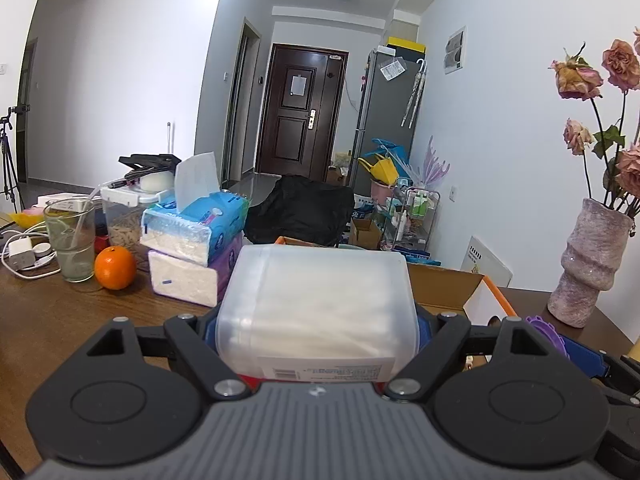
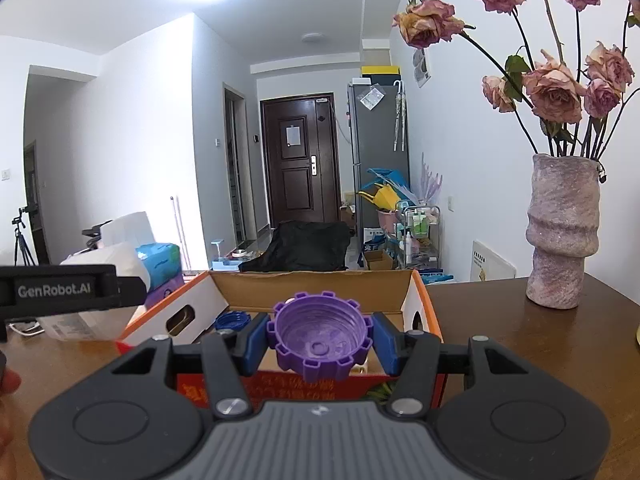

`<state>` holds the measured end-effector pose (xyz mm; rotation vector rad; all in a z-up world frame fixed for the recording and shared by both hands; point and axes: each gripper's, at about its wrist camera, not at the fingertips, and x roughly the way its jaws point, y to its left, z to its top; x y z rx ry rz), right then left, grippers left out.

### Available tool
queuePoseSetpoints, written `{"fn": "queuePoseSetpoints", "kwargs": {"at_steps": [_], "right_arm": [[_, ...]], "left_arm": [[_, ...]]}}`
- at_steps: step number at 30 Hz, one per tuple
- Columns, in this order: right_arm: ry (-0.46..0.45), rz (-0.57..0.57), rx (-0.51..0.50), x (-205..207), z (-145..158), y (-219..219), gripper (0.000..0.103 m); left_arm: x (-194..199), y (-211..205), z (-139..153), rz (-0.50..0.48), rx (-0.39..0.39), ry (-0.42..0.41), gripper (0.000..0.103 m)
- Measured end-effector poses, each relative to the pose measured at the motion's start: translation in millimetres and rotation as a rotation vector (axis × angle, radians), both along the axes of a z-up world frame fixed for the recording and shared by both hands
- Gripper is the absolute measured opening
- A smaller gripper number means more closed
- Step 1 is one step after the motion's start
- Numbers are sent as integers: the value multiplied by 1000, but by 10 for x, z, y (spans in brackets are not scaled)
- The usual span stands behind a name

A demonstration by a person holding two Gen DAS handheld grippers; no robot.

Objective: Organize rigid objects
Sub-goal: 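Carry the tissue pack and purple cap over the red box, then open both grippers to drop the tissue pack and purple cap into the box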

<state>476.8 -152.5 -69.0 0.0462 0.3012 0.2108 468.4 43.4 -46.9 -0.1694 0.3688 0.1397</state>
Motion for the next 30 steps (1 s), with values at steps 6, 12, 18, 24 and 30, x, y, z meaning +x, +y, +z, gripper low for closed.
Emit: {"fn": "queuePoseSetpoints", "kwargs": {"at_steps": [6,12,18,24,30], "right_arm": [[10,-2,2,254,-14,16,54],[16,-2,-3,507,-39,53,54],[21,-5,-16,719,-81,102,54],[28,-13,-23,908,-109,104,54],[44,-27,-27,1092,-147,81,54]], "left_arm": [[241,-26,-29,-4,1,8,83],[504,-41,-54,-9,3,12,83],[733,-51,-95,-18,12,19,83],[956,-57,-172,-22,31,39,83],[1108,-39,-204,-22,45,46,83]]}}
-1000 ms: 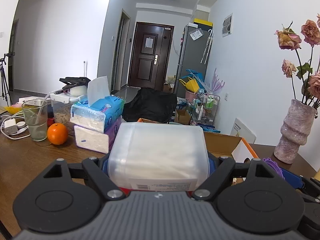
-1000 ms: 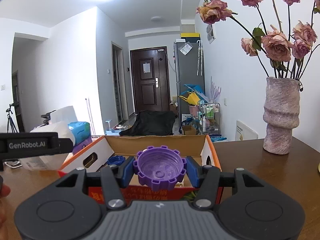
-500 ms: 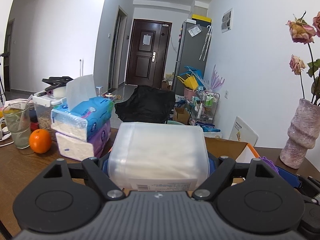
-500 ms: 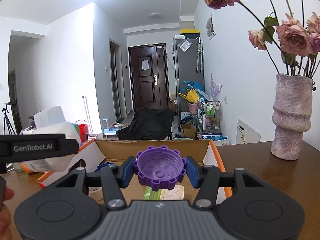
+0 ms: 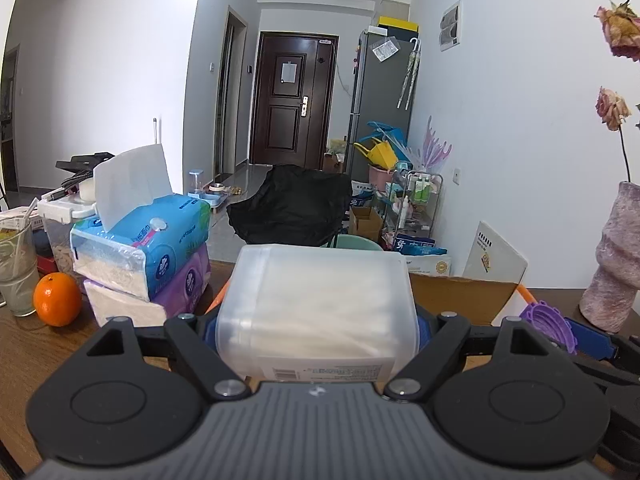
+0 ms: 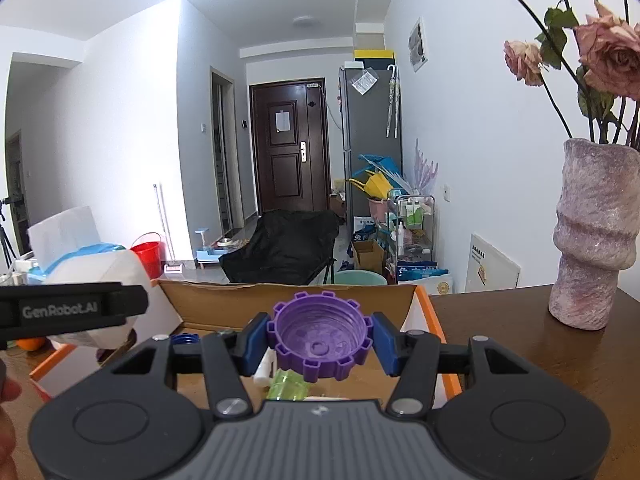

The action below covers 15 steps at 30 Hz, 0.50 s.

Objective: Organize rigid objects
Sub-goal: 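Open both grippers to drop the tissue pack and purple cap into the box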

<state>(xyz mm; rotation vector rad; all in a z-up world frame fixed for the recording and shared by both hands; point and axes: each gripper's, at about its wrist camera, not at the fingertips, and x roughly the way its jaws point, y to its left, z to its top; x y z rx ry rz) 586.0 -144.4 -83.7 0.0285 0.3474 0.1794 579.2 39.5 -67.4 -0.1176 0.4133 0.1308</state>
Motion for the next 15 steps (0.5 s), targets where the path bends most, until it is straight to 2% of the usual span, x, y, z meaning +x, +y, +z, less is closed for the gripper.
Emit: {"fn": "queuePoseSetpoints", "kwargs": {"at_steps": [12,13,14,15], "right_arm": [[52,-11,-53,209,-117,-6,54],[60,-16,-56,222,-119,-11,56],[69,-18,-57,223,-120,-18,67],[74,-24,-56,220,-115,-24,75]], "left_arm": [[142,64,-93,-14,35,34,84],[133,68,-92,-8,41,32,87],[127,75,-82,-5,43,32,89],[112,75,-70,0,45,30,97]]}}
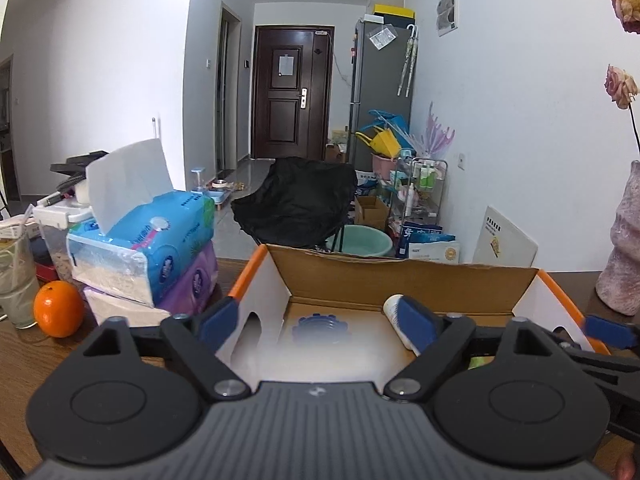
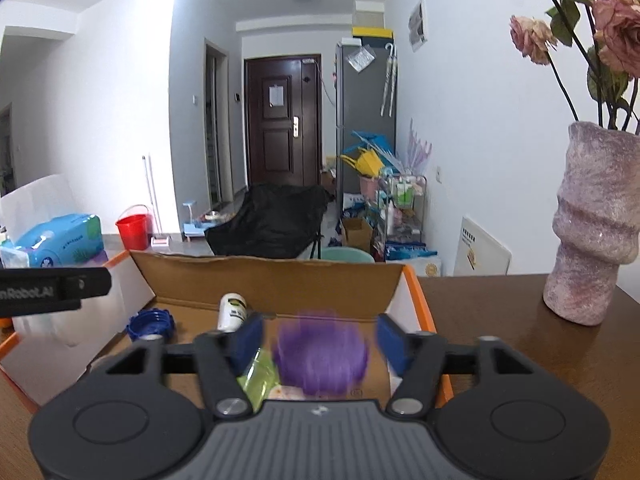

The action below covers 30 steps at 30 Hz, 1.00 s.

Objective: Organize rigid objects
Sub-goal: 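Open both grippers to drop the tissue pack and purple cap into the box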

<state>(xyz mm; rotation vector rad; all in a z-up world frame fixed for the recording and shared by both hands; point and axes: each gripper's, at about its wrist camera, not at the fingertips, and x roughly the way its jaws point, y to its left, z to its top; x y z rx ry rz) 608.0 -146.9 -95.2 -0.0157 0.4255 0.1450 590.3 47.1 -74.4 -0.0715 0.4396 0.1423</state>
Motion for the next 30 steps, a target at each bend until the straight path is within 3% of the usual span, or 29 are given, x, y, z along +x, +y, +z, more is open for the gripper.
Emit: {"fn": "queuePoseSetpoints", "kwargs": {"at_steps": [1,2,30], "right_arm": [[-4,-9,-1,-5,11,-12,92],[-13,-20,-3,-17,18,-18,100],[-18,-38,-41,-217,178,-50,103]], "left_arm": [[-22,-5,14,7,5,-9,102],[-44,-9,30,11,10,-22,103],[-293,-75,201,3,-4,-33,103]]}}
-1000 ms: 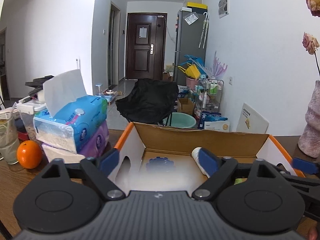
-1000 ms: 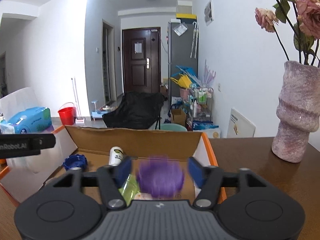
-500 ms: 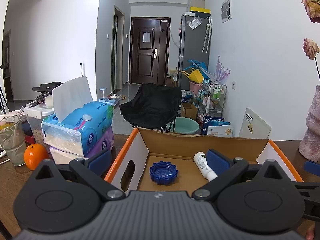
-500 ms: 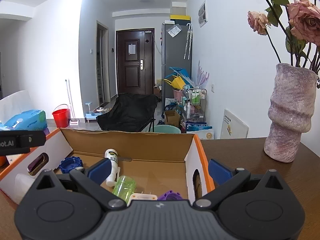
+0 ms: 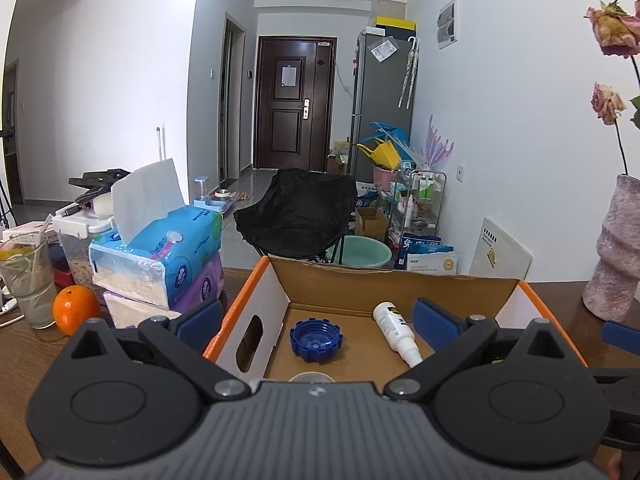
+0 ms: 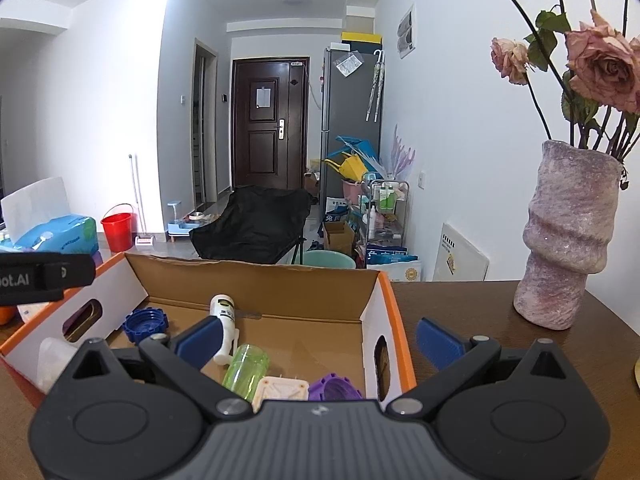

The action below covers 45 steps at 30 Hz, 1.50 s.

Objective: Organize rigid objects
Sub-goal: 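Open both grippers to drop the tissue pack and purple cap into the box, then withdraw both grippers from the box toward the white cap and lint brush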

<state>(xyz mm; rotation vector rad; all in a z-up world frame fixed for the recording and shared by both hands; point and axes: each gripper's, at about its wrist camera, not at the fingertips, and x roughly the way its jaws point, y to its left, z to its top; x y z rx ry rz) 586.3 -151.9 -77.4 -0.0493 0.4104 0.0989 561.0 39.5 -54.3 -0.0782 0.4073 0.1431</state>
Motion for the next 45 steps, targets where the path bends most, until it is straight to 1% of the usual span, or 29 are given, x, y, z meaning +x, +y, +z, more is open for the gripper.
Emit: {"fn": "queuePoseSetpoints", "kwargs": {"at_steps": [18,34,45], "right_arm": [[1,9,-28,-553,72,-116,103],[32,-9,-54,-1105,58,-301,103],[29,-23,-54,-1528,83,-479,103]], "left_arm": [[-462,-59,18,-12,-14,14,103],[-1009,-41,-3,2,-31,47,103],[-1414,-40,-34,7,-35,78,103]]}}
